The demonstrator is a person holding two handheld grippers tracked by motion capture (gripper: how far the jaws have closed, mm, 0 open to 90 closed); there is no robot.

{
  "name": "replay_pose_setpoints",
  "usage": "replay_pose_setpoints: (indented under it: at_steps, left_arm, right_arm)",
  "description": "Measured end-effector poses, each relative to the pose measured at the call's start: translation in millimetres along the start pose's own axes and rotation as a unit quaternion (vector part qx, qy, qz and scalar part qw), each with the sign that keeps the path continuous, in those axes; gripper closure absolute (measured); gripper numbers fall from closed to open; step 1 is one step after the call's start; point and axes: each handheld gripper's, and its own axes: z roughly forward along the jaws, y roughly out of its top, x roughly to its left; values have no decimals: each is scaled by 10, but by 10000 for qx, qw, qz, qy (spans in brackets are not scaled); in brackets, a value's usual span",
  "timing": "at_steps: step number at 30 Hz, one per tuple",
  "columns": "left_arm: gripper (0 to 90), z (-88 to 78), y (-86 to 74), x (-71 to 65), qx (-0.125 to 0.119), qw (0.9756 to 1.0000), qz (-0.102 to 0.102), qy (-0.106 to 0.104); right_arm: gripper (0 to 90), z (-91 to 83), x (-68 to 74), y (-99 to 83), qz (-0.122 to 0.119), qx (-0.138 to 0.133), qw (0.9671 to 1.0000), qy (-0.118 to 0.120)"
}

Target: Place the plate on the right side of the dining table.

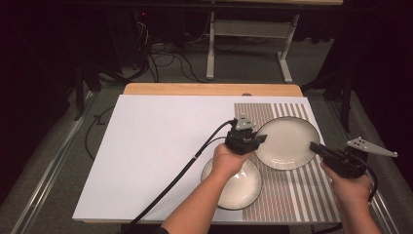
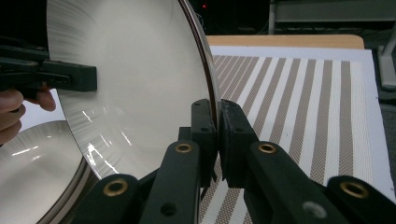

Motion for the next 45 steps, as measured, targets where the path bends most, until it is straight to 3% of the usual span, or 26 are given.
replay_pose_setpoints:
  at_steps: [10,19,26,28,32,38,45]
  left_arm:
    - [755,155,-134,-20,279,9996,15,94]
    - [748,213,-197,-21,524,9985,16,163]
    - [737,222,-203,-33,505,9984,19,255]
    - [683,202,-197,-31,432,9986,48,312]
    - [571,75,-184,10,211,9991,-5,381]
    - [398,-278,-204,105,-134,9986,-12,515]
    - [274,-821,-357,217,-406,9952,32,891]
  right_arm:
    - [878,44,-63,-180,109,209,9996,-123]
    - [878,75,-63,-243,-20,310,9993,-210]
    - [879,85,-77,-252,-3,303,9994,-172]
    - [878,89,-71,-250,-15,301,9994,-189]
    - [878,96,-85,-246,-9,309,9994,-175]
    - [877,115,-83,-229,-3,335,9992,-197]
    - [875,138,-84,-211,8,383,9990,-240]
